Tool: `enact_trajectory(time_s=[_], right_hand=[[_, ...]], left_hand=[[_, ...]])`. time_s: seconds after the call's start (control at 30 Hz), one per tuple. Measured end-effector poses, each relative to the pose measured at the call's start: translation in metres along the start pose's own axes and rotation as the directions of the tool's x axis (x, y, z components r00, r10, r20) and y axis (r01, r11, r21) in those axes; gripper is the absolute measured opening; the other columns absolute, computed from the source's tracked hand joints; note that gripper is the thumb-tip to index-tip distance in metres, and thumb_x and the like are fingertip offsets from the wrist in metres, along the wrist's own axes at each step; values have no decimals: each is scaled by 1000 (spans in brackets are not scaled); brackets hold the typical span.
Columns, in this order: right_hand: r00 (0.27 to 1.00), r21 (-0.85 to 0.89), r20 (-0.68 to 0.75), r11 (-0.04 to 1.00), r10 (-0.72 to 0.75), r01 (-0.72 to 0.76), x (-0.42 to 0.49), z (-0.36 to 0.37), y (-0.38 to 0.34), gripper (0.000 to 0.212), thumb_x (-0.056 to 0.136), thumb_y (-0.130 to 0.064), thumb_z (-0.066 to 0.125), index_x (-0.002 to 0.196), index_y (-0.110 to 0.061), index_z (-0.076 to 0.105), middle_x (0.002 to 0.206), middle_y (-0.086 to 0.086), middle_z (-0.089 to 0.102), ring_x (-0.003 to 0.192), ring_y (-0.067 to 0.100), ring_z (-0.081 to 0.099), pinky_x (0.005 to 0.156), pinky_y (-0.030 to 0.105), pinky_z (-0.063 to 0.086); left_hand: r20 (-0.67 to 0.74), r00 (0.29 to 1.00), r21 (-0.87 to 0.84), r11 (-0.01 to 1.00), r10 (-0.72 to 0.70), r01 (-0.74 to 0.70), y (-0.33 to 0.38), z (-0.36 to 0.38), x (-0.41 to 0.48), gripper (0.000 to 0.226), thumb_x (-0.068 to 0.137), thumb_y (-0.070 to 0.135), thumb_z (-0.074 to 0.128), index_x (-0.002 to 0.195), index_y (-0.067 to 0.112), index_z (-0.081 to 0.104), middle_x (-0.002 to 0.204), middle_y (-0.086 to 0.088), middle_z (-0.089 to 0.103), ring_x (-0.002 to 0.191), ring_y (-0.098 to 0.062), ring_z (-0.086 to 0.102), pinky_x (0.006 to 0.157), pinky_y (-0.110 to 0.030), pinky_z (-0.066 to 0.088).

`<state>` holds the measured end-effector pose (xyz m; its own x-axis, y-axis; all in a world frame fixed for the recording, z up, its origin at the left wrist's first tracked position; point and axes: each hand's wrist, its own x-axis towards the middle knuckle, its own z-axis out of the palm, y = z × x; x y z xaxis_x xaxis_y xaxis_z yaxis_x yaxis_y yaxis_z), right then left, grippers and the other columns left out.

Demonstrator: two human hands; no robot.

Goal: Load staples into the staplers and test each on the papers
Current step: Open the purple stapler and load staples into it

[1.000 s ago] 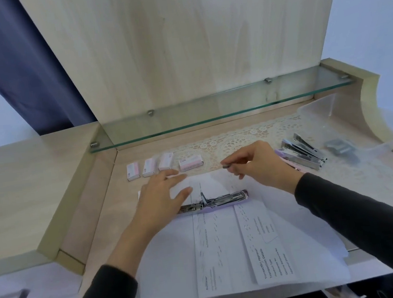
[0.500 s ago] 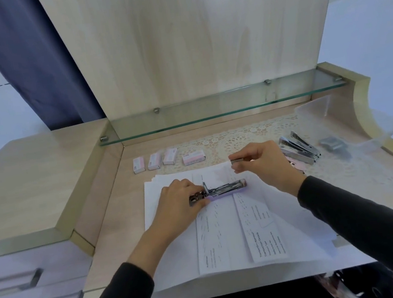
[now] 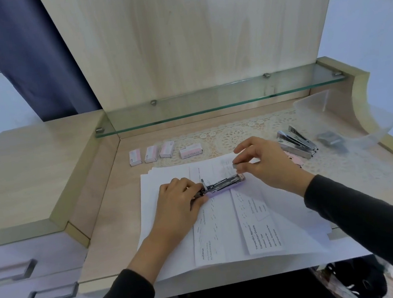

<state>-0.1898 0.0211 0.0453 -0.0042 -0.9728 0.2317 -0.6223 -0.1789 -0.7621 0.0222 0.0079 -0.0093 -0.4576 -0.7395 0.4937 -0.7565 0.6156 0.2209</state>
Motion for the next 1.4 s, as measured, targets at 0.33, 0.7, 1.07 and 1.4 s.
enact_trajectory(time_s=[0.33,0.7,1.07,1.4], right_hand=[[983,-171,113,971,-148,166,-10,19,-8,9,79,-16,68,86,-17,73,84,-2,64,83,17,50,77,22,34],[963,-251,130,932,-234,260,-7,34,2,15,76,-14,70,90,-18,74,82,-3,59,82,15,41,65,10,24],[956,-165,183,951,-230,260,1,31,1,12,74,-15,72,86,-19,75,77,-7,62,77,15,45,67,12,30],[957,-93,212,971,-199,222,1,32,3,14,73,-13,73,85,-19,75,73,-12,58,74,5,48,68,14,35]], left_hand=[[-60,996,30,998,64,-62,-2,4,-6,33,82,35,48,92,12,69,78,1,66,76,-10,46,74,-22,30],[-101,993,-5,998,61,-62,-4,7,-7,29,81,33,50,83,9,67,73,-1,64,73,-10,43,69,-21,29],[-94,994,-13,998,54,-55,-6,9,-6,28,81,33,50,84,10,66,75,-1,64,74,-11,43,69,-21,30],[-99,993,-9,998,59,-61,-5,8,-6,29,81,33,51,84,10,68,75,-1,65,75,-10,44,69,-22,31]])
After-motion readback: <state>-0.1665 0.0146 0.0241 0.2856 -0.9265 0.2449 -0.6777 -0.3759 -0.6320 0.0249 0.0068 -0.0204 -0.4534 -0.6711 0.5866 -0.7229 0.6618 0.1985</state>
